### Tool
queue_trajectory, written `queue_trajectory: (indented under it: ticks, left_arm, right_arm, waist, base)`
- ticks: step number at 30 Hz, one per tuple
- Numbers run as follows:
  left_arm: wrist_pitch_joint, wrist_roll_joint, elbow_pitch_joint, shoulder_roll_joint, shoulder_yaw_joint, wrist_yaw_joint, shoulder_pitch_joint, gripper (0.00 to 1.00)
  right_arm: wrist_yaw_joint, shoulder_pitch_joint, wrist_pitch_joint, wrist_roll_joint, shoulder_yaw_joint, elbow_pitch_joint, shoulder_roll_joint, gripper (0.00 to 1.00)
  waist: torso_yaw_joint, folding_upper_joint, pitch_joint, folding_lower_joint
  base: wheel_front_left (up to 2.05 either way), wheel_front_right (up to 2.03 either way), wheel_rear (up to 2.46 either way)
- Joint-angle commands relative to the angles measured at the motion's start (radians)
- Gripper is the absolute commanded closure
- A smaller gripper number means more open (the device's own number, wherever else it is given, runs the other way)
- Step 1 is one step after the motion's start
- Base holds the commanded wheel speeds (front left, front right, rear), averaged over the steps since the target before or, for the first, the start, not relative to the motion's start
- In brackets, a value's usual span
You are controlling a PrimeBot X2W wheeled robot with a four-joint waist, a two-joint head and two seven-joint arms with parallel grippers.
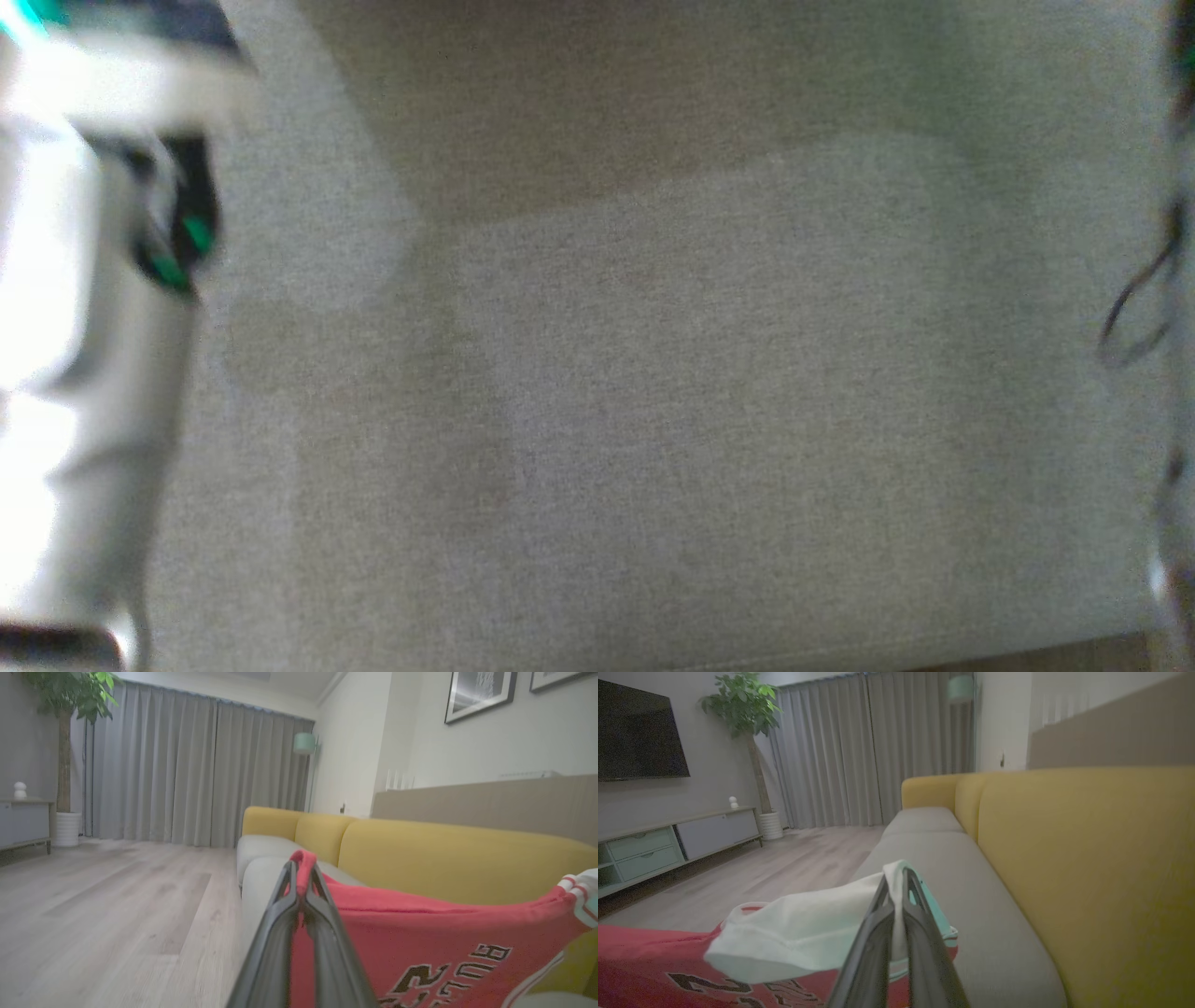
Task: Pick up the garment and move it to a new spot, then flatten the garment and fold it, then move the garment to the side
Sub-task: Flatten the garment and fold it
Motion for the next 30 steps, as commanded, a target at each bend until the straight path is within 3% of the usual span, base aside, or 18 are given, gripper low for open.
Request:
queue_trajectory:
  ticks: [1, 9, 15, 23, 30]
  left_arm:
    - [-0.013, -0.002, -0.005, 0.027, 0.023, -0.003, 0.053, 1.00]
    - [-0.024, -0.040, 0.071, -0.035, 0.010, 0.002, 0.388, 1.00]
    - [-0.007, -0.081, 0.069, -0.048, 0.017, 0.036, 0.572, 1.00]
    - [0.079, -0.097, -0.083, -0.039, -0.010, 0.116, 0.797, 1.00]
    - [0.224, -0.102, -0.252, -0.001, -0.041, 0.204, 0.956, 1.00]
  right_arm:
    - [0.008, 0.089, 0.043, 0.023, 0.007, -0.040, 0.021, 1.00]
    - [0.008, 0.578, 0.247, 0.014, -0.059, -0.206, 0.114, 1.00]
    - [0.008, 0.794, 0.369, -0.050, -0.106, -0.338, 0.169, 1.00]
    - [0.008, 1.050, 0.549, -0.101, -0.201, -0.546, 0.200, 1.00]
    - [0.008, 1.187, 0.707, -0.079, -0.238, -0.672, 0.201, 1.00]
  waist:
    - [-0.002, 0.0001, -0.027, -0.0002]
    - [-0.007, 0.0001, -0.145, -0.0002]
    - [-0.012, 0.0001, -0.204, -0.0002]
    - [0.007, 0.0001, -0.256, -0.0002]
    - [0.012, 0.0001, -0.269, -0.0002]
  base:
    - [0.00, 0.00, 0.00]
    - [0.00, 0.00, 0.00]
    - [0.00, 0.00, 0.00]
    - [0.00, 0.00, 0.00]
    - [0.00, 0.00, 0.00]
